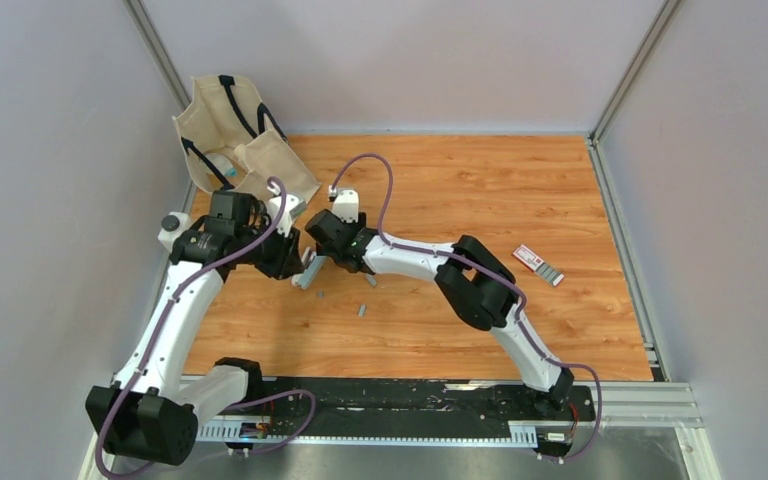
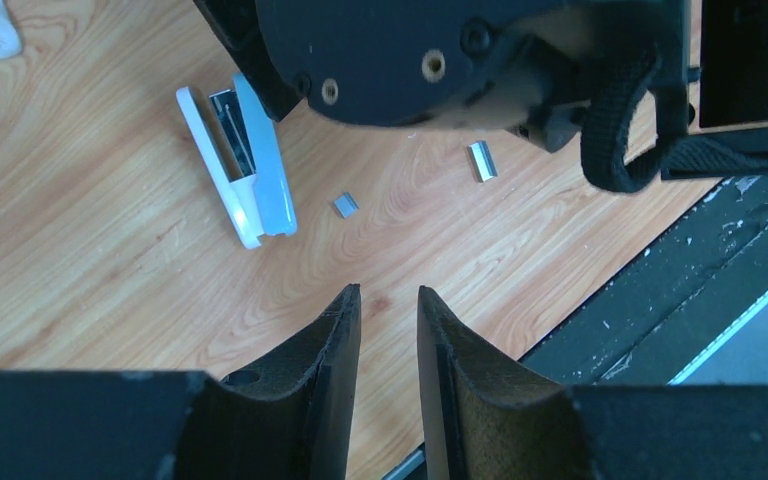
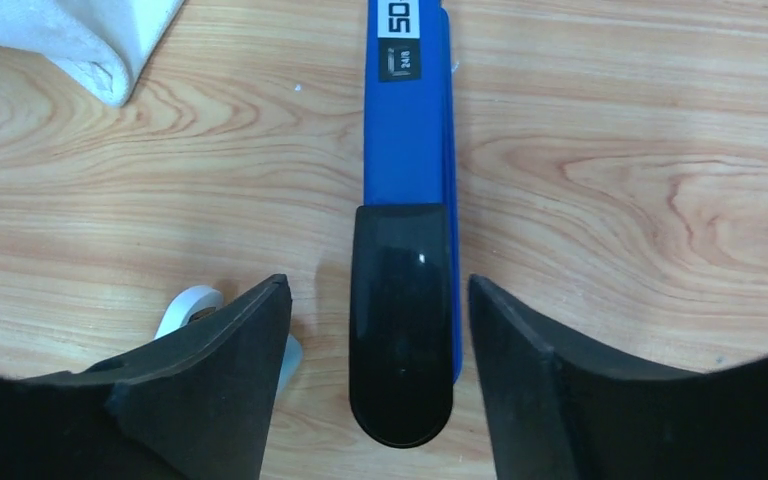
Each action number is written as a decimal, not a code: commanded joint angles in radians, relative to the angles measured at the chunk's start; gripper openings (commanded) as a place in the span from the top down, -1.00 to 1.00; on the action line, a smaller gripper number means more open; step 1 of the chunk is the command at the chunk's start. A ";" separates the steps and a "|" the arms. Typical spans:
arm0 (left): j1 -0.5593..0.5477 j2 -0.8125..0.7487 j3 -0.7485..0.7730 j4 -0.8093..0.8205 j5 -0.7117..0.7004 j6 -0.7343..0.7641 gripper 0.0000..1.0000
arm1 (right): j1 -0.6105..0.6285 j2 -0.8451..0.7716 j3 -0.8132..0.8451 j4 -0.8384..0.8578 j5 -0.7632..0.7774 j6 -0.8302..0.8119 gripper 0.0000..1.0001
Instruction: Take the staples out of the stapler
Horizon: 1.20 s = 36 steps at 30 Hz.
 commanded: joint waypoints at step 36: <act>0.005 -0.056 0.037 -0.057 0.026 0.037 0.28 | -1.038 -0.688 -0.635 -0.312 -0.193 0.001 -0.49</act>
